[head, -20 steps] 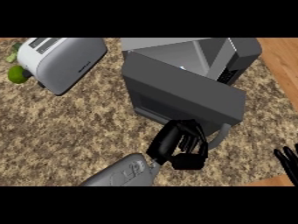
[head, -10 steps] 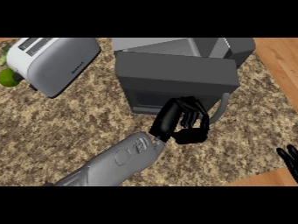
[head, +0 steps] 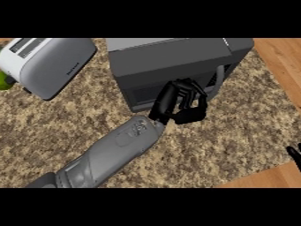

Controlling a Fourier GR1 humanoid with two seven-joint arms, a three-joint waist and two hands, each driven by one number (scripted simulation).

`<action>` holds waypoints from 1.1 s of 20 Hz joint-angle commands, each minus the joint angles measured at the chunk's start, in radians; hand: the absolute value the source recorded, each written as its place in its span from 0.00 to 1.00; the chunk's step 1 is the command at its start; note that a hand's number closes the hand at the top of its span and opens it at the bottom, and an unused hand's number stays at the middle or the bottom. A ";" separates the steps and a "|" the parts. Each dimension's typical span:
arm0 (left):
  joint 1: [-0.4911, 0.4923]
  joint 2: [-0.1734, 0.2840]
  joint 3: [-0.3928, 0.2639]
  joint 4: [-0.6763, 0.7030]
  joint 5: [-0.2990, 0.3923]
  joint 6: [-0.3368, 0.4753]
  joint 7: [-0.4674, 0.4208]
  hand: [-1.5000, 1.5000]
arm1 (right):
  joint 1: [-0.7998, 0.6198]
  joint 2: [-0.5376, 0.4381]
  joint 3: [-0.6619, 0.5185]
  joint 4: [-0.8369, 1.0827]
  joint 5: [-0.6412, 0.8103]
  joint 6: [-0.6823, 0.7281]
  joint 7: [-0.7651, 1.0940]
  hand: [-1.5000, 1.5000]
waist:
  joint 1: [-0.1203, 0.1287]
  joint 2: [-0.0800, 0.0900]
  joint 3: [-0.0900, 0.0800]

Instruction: Pick up the milk, place it into the microwave and close the microwave

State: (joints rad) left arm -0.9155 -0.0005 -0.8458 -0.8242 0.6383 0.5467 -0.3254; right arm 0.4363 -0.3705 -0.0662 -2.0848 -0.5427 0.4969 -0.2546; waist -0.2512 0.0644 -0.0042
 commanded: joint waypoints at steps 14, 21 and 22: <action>-0.064 0.000 0.074 0.119 0.184 0.013 -0.082 1.00 | -0.049 -0.041 -0.030 -0.053 -0.096 -0.004 0.046 0.00 | -0.029 0.015 0.002; -0.064 0.000 0.077 0.127 0.214 0.035 -0.159 1.00 | -0.042 -0.064 -0.017 -0.062 -0.126 0.042 0.049 0.00 | -0.042 0.019 0.003; -0.065 0.000 0.074 0.128 0.217 0.035 -0.166 1.00 | -0.054 -0.069 -0.010 -0.068 -0.127 0.042 0.057 0.00 | -0.034 0.024 0.002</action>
State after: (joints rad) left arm -0.9228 -0.0008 -0.8319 -0.7952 0.8328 0.5707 -0.4803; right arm 0.3924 -0.4260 -0.0822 -2.1429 -0.6538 0.5250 -0.2066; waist -0.2837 0.0709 -0.0009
